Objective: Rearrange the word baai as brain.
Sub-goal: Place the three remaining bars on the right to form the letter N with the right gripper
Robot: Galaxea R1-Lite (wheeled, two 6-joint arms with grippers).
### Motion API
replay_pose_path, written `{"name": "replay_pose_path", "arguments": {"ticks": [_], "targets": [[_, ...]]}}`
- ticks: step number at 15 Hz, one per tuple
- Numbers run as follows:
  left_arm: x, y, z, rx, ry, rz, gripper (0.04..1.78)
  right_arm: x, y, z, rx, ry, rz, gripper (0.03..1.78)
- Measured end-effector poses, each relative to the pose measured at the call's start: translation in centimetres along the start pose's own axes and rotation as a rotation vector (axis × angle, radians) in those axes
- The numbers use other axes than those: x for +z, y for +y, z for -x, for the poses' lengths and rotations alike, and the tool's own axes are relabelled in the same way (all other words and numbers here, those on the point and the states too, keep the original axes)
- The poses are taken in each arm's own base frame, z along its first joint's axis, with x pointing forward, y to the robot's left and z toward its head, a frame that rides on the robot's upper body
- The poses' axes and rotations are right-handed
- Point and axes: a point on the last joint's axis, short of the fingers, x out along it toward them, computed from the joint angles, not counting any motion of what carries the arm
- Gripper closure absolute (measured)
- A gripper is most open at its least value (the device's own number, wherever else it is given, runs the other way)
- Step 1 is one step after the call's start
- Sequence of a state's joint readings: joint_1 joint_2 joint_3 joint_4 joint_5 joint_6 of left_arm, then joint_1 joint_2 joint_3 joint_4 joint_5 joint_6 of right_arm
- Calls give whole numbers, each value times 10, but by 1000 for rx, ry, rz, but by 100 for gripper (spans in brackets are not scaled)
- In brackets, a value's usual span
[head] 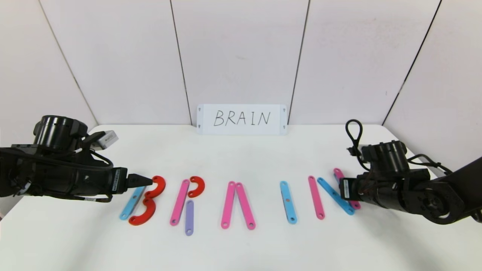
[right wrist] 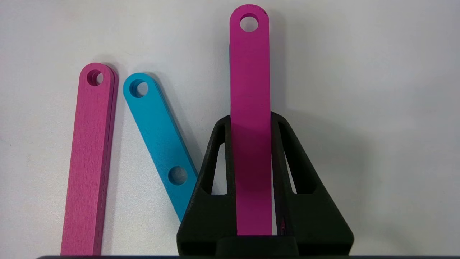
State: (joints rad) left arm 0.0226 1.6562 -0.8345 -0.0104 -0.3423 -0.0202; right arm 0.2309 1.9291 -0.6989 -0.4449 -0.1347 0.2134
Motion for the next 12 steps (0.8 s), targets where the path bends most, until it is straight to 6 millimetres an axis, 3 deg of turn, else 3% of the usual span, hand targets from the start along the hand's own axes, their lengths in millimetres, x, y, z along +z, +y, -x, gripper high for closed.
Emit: {"name": "replay_pose_path", "arguments": {"ticks": [12], "targets": [[0,0,0,-1,0,0,8,-3,4,7,8,9,-31,151]]}}
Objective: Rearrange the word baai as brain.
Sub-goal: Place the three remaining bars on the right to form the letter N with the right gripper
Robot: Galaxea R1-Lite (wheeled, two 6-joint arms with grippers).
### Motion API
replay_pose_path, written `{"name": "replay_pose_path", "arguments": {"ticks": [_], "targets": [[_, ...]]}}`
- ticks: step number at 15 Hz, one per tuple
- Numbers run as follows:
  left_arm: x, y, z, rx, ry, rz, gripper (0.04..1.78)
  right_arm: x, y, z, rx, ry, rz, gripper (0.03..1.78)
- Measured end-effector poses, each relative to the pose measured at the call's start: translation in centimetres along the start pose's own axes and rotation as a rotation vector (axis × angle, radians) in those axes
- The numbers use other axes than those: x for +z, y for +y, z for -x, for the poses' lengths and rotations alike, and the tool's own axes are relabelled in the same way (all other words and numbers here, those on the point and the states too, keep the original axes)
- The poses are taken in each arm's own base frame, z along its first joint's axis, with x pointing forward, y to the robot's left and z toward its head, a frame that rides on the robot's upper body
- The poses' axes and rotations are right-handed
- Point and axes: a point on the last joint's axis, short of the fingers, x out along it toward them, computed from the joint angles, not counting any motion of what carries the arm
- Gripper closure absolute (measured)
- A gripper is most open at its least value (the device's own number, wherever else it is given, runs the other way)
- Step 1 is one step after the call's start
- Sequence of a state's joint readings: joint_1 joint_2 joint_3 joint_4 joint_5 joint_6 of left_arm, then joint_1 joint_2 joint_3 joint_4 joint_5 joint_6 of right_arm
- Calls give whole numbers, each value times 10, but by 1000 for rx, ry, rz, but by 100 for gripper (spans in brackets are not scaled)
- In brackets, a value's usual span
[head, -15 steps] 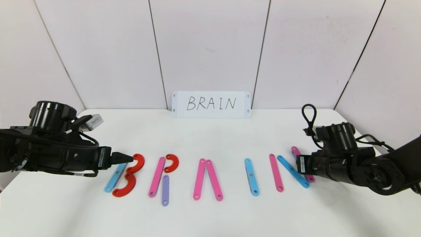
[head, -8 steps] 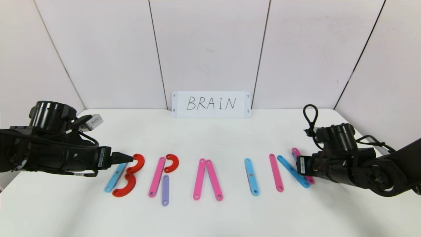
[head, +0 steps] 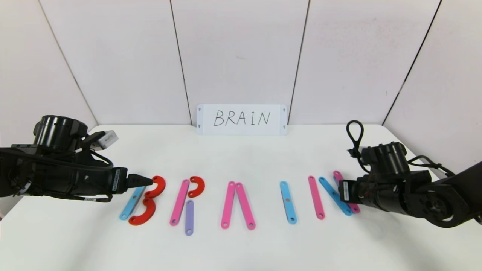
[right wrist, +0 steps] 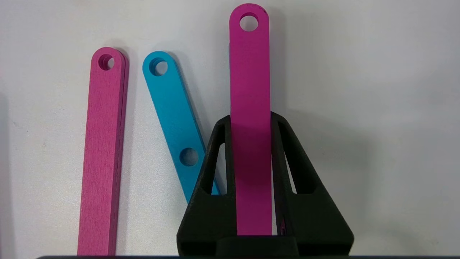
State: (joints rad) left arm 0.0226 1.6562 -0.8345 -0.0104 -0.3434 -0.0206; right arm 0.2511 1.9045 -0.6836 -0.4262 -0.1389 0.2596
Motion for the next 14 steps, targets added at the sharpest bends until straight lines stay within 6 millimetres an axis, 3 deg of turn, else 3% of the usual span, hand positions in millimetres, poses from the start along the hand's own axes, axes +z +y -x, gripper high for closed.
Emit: {"name": "replay_pose_path", "arguments": {"ticks": [14], "targets": [[0,0,0,0,1,1,8,-1,-6,6,-10,-8,-11,148]]}}
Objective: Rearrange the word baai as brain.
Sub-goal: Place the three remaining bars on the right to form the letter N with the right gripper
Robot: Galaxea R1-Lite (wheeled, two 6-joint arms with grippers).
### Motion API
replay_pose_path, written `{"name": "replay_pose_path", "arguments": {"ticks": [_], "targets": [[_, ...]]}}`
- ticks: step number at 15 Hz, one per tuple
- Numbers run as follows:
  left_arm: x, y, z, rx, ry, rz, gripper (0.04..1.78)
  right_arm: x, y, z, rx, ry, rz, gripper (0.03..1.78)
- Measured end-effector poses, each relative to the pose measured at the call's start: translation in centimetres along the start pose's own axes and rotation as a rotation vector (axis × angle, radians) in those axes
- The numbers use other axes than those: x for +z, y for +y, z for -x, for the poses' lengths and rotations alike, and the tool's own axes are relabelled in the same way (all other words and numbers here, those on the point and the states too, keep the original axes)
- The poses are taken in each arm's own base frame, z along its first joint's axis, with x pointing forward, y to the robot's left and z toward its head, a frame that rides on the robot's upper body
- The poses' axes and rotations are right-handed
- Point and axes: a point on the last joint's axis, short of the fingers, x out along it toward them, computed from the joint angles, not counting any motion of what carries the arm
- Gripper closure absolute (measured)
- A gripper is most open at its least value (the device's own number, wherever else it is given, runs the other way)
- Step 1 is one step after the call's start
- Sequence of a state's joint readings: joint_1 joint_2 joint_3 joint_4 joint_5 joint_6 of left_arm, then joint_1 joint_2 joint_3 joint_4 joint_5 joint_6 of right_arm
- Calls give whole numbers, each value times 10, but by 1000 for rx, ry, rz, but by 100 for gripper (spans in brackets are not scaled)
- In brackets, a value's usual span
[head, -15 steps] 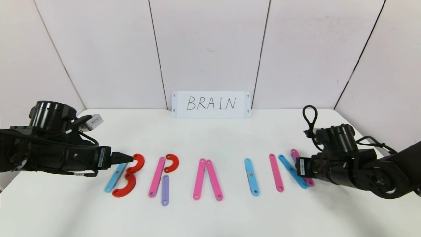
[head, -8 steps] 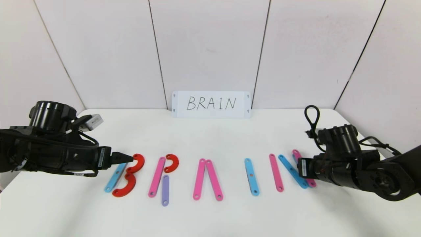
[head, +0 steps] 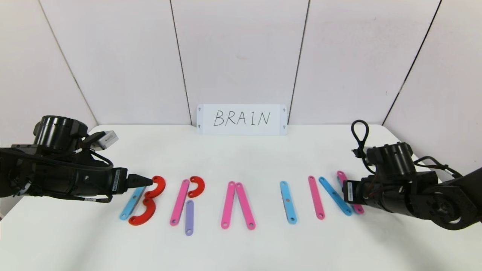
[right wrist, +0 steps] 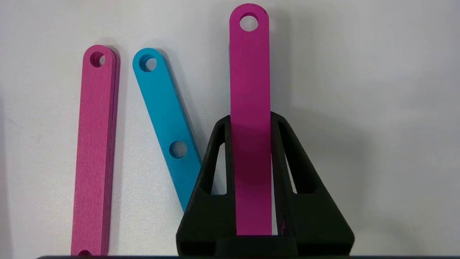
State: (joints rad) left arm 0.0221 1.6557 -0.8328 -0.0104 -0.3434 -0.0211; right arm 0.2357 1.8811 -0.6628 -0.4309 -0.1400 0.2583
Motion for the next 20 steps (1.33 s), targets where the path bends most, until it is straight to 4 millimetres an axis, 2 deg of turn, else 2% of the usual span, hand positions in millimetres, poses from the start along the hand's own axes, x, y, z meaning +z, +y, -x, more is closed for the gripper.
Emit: {"name": "replay_pose_path", "arguments": {"ticks": [2,4,8,11,13,20], "targets": [[0,0,0,0,1,0,8,1,0,0,-1,-3,-3,137],[0,0,0,0,2,0,8,1,-1,0,-1,-6,-4,118],[-1,0,0,0,2,-1,8,3,-4,-1,-7,-11,-22,50],[-1,0,0,-1,2,-1,8,3,-4,-1,-9,-11,-28,18],[-1,0,0,0,2,0,8,3,-5,-1,-11,-10,-30,8],[-1,0,0,0,2,-1,8,9,-7,3,-26,-33,-20,7]]}}
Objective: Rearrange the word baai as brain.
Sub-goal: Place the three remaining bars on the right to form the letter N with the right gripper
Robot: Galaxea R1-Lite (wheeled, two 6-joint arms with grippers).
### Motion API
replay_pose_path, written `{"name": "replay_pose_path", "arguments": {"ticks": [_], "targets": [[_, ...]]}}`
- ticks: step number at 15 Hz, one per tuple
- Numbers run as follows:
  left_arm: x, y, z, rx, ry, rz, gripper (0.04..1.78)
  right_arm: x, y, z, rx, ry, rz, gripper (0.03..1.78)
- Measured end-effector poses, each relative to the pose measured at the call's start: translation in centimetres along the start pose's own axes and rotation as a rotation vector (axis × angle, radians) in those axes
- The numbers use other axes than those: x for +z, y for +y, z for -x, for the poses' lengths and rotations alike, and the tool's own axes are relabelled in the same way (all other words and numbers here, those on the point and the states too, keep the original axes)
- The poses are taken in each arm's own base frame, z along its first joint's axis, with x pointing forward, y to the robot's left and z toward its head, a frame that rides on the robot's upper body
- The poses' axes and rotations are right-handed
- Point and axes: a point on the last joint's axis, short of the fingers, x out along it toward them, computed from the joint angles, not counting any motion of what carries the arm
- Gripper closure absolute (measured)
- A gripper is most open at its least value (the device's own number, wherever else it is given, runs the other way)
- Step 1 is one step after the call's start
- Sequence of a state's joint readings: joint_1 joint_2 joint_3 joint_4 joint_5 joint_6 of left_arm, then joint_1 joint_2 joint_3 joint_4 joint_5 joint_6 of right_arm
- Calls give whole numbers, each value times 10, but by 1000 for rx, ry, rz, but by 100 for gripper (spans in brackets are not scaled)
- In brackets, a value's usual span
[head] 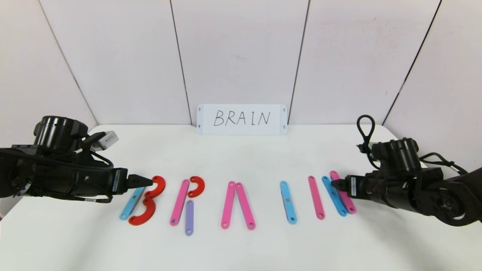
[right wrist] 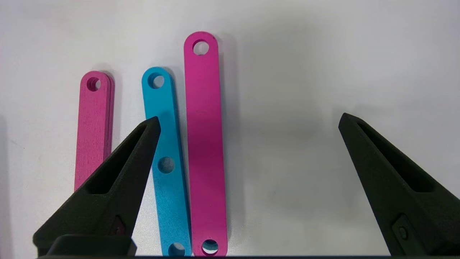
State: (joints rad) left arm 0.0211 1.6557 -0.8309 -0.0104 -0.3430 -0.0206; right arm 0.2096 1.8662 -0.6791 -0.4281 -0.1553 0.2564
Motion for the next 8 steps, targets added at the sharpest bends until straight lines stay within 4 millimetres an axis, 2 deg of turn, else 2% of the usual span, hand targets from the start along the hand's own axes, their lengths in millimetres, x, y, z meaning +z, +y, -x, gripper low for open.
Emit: {"name": "replay_pose_path", "arguments": {"ticks": [8], "targets": [[0,0,0,0,0,0,8,2,0,-6,-38,-5,31,7]]}}
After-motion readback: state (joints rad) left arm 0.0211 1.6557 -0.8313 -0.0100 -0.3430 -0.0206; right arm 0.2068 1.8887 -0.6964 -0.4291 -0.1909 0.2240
